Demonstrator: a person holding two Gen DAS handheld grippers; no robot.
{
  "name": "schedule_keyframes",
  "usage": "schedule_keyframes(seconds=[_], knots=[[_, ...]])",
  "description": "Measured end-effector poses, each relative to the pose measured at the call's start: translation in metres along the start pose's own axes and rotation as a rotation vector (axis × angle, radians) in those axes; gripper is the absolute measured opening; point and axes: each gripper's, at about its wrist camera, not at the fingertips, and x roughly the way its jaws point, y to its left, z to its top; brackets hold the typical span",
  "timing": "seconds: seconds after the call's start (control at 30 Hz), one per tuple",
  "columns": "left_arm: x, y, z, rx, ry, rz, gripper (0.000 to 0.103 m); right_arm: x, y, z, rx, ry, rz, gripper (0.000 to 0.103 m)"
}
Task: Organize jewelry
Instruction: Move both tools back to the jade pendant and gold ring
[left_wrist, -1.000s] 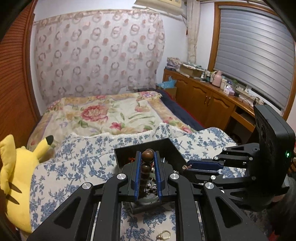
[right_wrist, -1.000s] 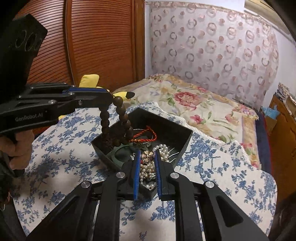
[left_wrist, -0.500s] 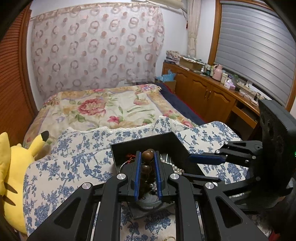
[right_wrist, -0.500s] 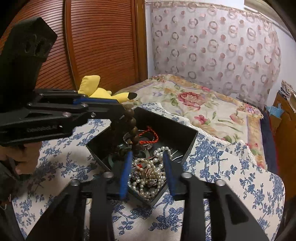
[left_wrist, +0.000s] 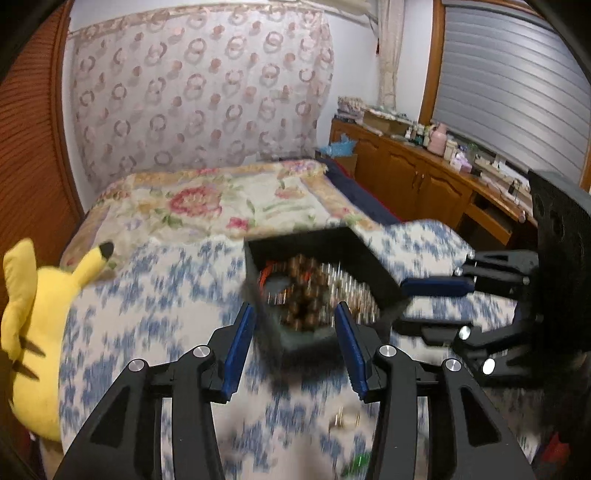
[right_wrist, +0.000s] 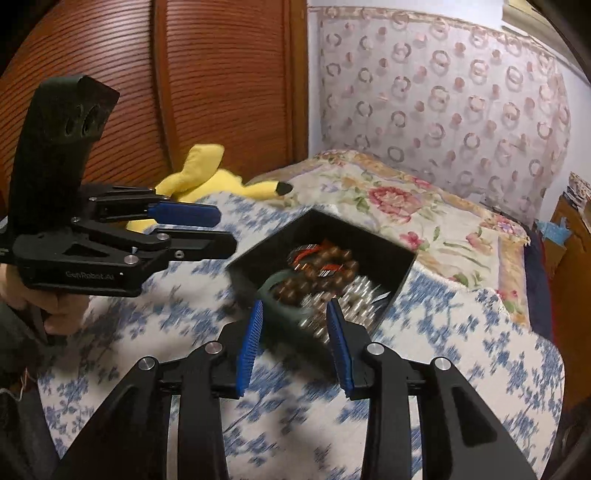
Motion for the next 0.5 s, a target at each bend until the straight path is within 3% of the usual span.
schedule_keyframes(seconds=[0.23,0.5], knots=[[0.0,-0.009,-0.054,0.014,0.118,-0.027,0.043,0.001,0.017,-0.027,0.001,0.05,0.009,0.038],[0.001,-0.033,-0.082,0.075,0.195,-0.124,0.043,-0.005,0.008,-0.043,0.04,0.079,-0.024,0.038]])
